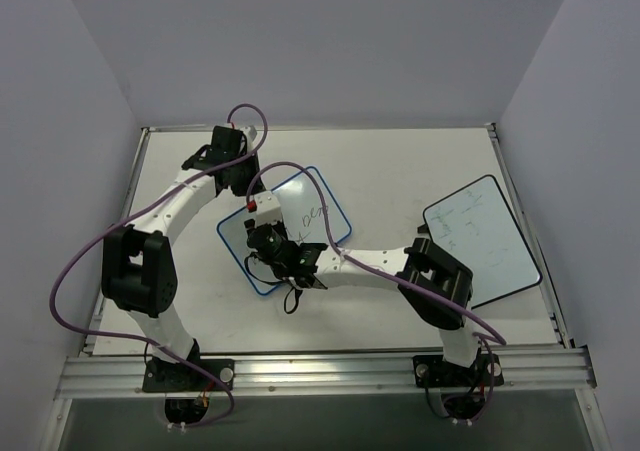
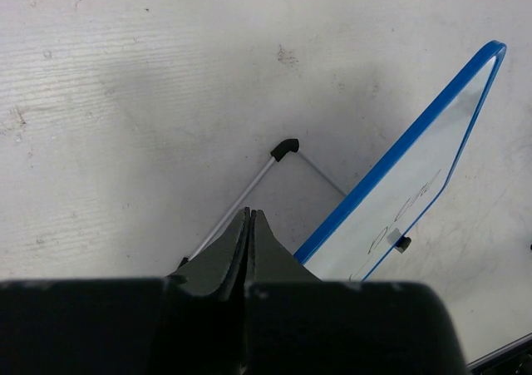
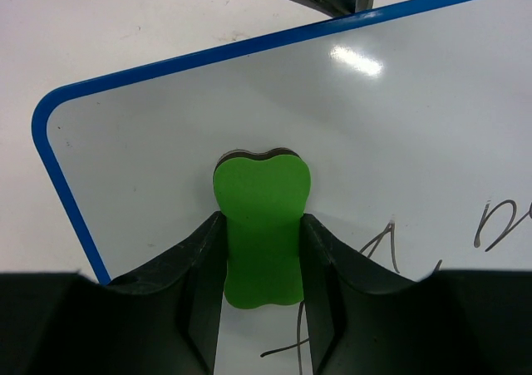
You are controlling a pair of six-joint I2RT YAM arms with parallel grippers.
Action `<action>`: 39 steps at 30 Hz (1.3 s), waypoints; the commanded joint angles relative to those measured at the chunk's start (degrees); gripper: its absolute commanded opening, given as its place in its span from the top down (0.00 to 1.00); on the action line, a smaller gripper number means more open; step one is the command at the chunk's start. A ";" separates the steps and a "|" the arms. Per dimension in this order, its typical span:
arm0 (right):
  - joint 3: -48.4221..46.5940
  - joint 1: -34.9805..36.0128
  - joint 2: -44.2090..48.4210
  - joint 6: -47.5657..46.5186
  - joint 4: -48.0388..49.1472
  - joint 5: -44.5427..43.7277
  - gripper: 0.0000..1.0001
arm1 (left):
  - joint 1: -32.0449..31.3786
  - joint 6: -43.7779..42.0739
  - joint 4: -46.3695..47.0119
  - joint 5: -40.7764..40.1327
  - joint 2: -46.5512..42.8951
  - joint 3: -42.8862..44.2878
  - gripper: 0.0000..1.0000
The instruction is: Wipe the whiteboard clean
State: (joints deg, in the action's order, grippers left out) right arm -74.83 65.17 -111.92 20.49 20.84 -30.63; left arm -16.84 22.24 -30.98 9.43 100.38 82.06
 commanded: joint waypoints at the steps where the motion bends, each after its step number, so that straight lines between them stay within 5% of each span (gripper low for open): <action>1: 0.30 -2.15 -0.75 -0.28 -5.20 -4.00 1.00 | -0.91 -0.53 -1.27 1.56 -1.59 0.03 0.98; 18: -4.10 6.64 -5.68 -1.33 -3.09 -2.94 1.00 | -1.00 -0.35 -1.10 1.47 -1.68 -0.15 0.98; 39: 7.41 1.82 -0.24 1.22 0.60 -10.32 1.00 | -1.00 -0.35 -1.19 1.55 -1.68 0.11 0.98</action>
State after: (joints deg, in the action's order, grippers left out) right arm -71.07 71.26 -113.12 20.45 25.34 -36.23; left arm -17.21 22.20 -31.14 9.45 100.38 82.06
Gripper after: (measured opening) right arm 0.326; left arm 0.031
